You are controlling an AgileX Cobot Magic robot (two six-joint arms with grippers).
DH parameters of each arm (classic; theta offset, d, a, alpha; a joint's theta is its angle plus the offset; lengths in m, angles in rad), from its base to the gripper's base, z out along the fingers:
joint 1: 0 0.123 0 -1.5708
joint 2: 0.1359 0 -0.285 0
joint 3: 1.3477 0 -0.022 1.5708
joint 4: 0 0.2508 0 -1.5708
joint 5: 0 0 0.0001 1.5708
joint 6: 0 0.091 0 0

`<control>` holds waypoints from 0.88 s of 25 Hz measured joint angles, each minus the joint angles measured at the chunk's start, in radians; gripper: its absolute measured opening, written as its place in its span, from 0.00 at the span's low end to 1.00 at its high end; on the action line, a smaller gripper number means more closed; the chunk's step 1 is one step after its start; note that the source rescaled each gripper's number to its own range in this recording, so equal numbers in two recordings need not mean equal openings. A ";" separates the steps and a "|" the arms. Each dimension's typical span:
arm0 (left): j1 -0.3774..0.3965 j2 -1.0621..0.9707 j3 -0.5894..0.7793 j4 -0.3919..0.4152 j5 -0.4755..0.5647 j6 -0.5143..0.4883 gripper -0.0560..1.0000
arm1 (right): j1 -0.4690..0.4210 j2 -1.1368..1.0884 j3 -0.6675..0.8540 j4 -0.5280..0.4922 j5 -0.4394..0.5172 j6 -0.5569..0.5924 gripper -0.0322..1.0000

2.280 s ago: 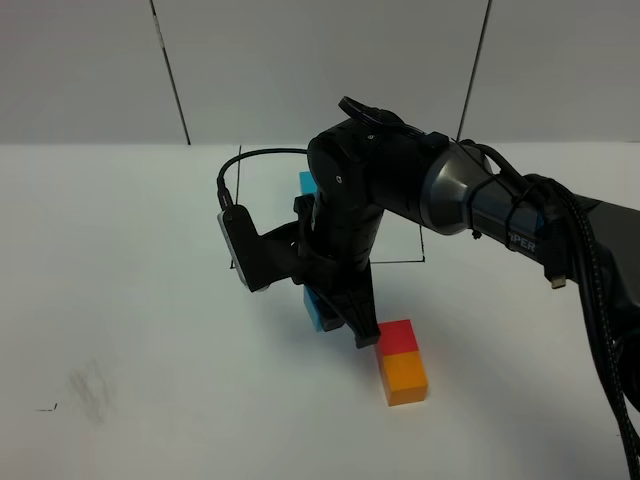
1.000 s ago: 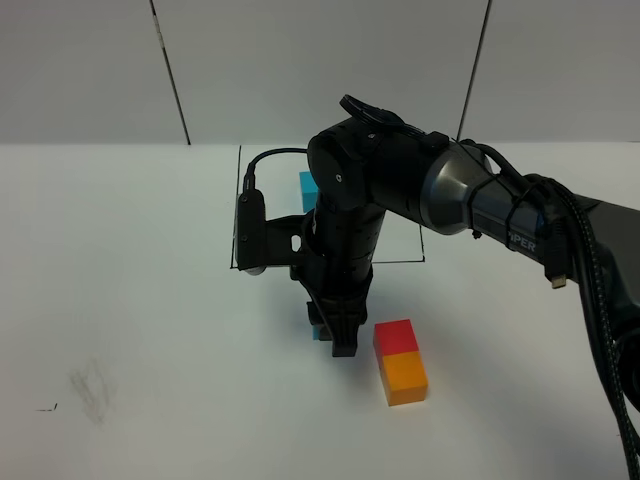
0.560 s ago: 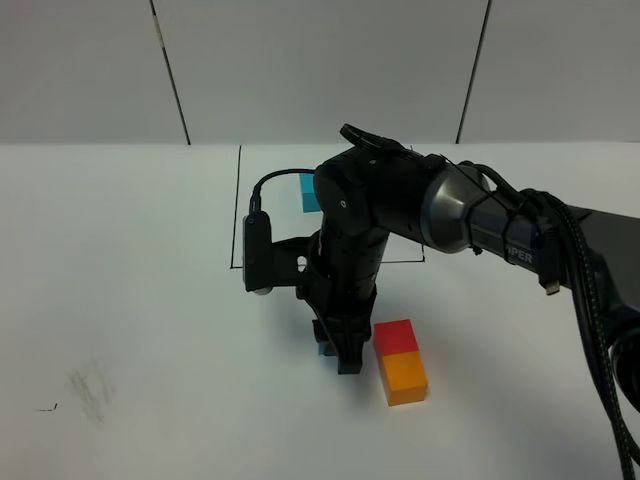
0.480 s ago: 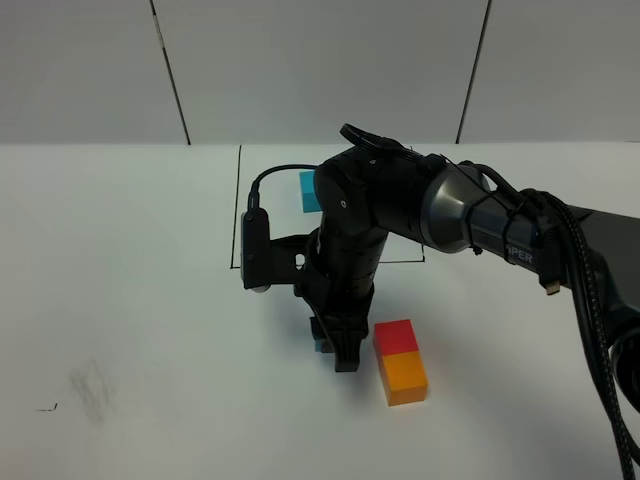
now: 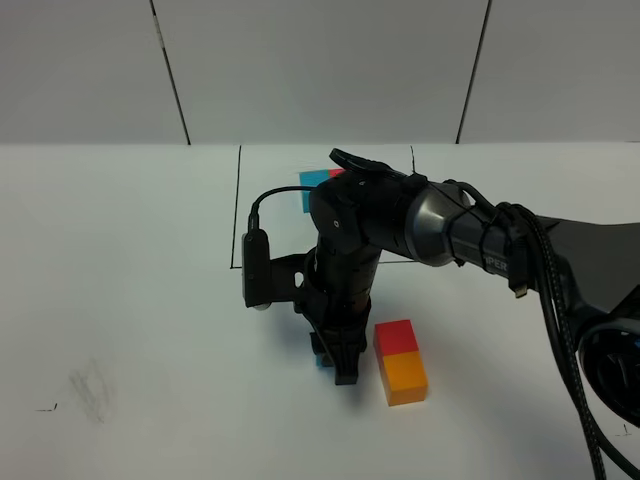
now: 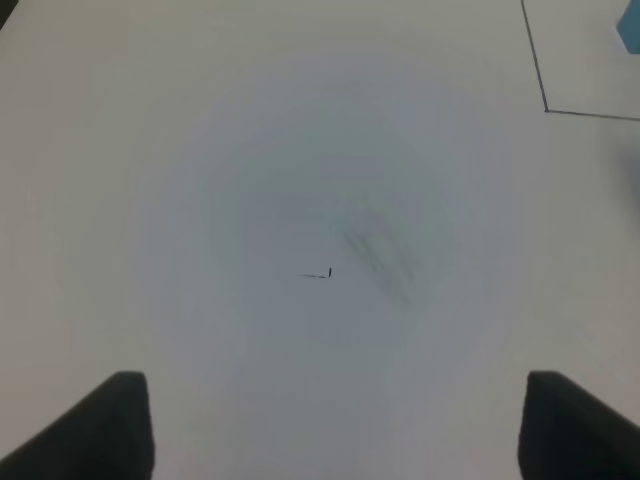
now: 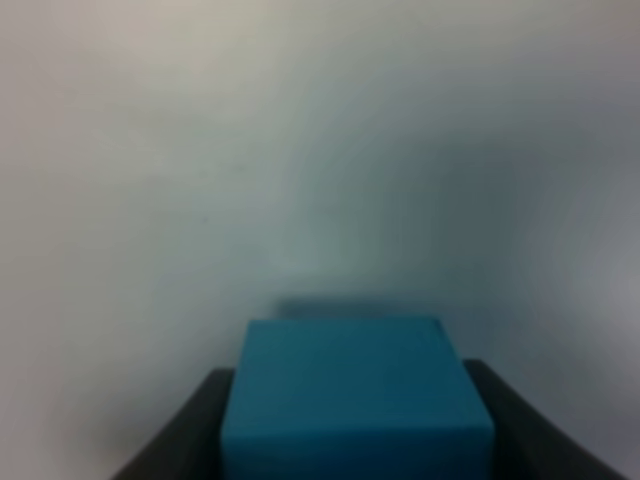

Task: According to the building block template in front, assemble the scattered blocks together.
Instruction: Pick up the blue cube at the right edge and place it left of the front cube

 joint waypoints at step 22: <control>0.000 0.000 0.000 0.000 0.000 0.000 0.67 | -0.043 0.017 0.030 0.007 -0.017 -0.017 0.03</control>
